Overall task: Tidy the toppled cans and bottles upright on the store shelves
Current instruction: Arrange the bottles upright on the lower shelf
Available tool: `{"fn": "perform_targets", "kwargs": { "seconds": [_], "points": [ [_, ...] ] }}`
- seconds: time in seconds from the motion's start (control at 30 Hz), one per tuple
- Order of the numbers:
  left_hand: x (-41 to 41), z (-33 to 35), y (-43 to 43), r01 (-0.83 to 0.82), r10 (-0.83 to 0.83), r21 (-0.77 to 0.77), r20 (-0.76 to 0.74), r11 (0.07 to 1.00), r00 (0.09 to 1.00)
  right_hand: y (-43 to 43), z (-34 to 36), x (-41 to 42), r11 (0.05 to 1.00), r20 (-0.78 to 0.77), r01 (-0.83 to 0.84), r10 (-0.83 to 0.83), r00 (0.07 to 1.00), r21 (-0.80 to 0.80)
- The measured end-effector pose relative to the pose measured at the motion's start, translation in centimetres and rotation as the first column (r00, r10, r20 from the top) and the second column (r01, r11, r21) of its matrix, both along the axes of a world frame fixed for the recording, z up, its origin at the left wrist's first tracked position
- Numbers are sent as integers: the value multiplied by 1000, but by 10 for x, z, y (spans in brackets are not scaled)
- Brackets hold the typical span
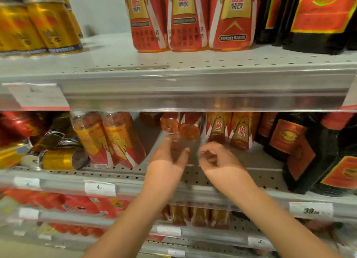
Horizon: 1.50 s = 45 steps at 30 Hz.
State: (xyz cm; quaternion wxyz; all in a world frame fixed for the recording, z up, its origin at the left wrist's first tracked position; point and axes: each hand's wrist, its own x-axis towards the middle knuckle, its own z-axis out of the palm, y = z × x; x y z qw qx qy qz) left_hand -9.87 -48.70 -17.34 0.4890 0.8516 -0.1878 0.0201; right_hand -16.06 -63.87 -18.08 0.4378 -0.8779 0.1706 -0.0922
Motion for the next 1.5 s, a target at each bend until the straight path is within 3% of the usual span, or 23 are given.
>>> {"fn": "perform_targets", "kwargs": {
  "seconds": [0.17,0.3,0.47,0.57,0.67,0.73,0.9,1.23,1.5],
  "points": [
    [10,0,115,-109,108,13,78,994,991,87,-5,18,997,24,-56,55,998,51],
    [38,8,182,-150,141,66,130,986,981,137,-7,50,998,53,14,-17,998,54],
    [70,22,212,-145,112,146,212,979,971,167,-6,81,995,38,86,-88,995,57],
    [86,29,212,-68,43,217,116,974,992,171,-4,97,991,13,121,-122,992,63],
    [101,33,205,69,-45,157,-148,985,988,162,-3,105,990,0,141,-141,990,5],
    [110,34,199,100,-70,132,-214,986,974,156,-2,103,992,-19,122,-123,992,-38],
    [106,31,175,119,-84,182,-191,976,978,139,-4,69,991,21,133,-133,991,11],
    [56,25,38,283,-264,193,-121,939,957,23,2,-33,947,49,299,-295,954,-121],
    [34,22,-40,314,-300,143,-107,939,948,-45,-7,-48,943,100,333,-331,938,-9]
  ]
}}
